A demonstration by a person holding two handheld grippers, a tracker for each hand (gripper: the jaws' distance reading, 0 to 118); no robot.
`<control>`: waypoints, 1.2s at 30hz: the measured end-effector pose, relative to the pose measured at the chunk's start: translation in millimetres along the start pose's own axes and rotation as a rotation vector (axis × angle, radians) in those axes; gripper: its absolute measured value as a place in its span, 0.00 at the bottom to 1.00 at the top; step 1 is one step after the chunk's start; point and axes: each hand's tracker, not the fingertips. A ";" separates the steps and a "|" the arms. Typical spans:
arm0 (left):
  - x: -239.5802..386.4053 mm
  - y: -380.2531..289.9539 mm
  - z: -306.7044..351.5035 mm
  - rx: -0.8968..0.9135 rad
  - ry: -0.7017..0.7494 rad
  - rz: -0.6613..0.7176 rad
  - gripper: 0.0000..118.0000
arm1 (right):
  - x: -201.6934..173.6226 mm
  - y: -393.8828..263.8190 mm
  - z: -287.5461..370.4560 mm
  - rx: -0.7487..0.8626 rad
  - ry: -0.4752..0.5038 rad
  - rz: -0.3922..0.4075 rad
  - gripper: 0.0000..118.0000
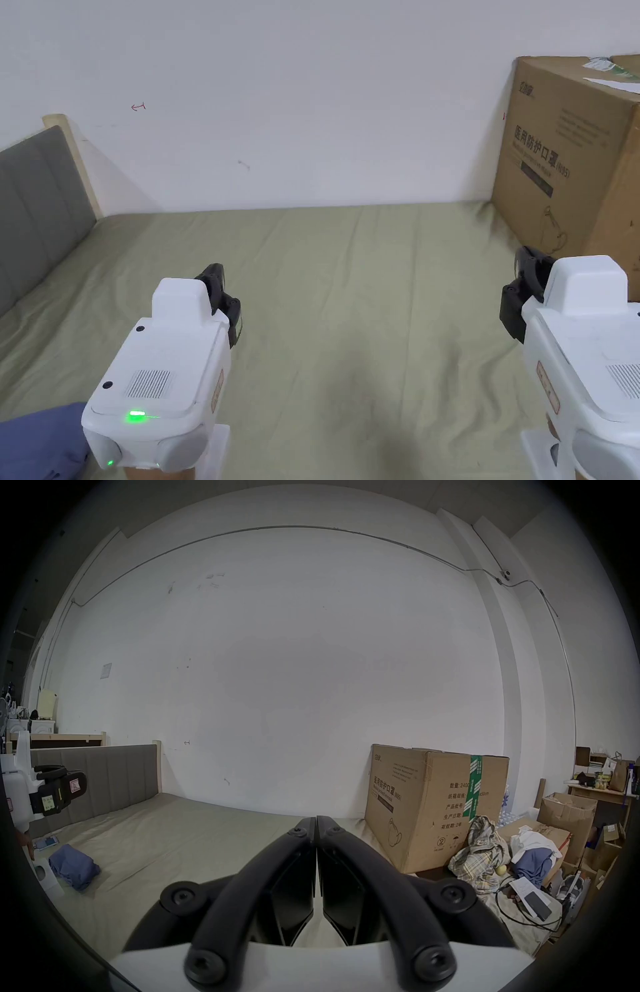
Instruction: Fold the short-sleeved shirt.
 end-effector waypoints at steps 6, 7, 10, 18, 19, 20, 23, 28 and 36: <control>-3.3 0.9 -0.4 -0.006 -0.003 0.018 0.00 | -1.1 -0.1 0.8 -0.001 0.003 -0.007 0.00; -3.9 0.8 -0.3 -0.007 -0.002 0.023 0.00 | -1.4 -0.3 1.1 0.000 0.002 -0.006 0.00; -5.7 0.1 -0.1 -0.005 0.002 0.023 0.00 | -1.9 -0.2 1.1 -0.002 0.005 -0.003 0.00; -8.0 -1.1 -0.2 -0.010 0.005 0.028 0.00 | -3.9 0.6 1.7 -0.001 0.007 0.001 0.00; -7.7 -1.3 0.0 -0.011 0.005 0.024 0.00 | -4.1 0.6 1.8 -0.001 0.007 0.001 0.00; -7.4 -1.4 0.2 -0.011 0.005 0.021 0.00 | -4.0 0.8 1.7 -0.001 0.008 0.001 0.00; -7.3 -1.2 0.9 -0.008 0.007 0.015 0.00 | -4.3 1.3 1.8 0.001 0.008 0.002 0.00; -7.1 -0.4 2.0 -0.005 0.008 0.016 0.00 | -4.7 1.7 2.3 0.002 0.007 0.004 0.00; -7.8 0.0 1.9 -0.003 0.010 0.026 0.00 | -3.5 1.6 4.1 0.002 0.005 0.000 0.01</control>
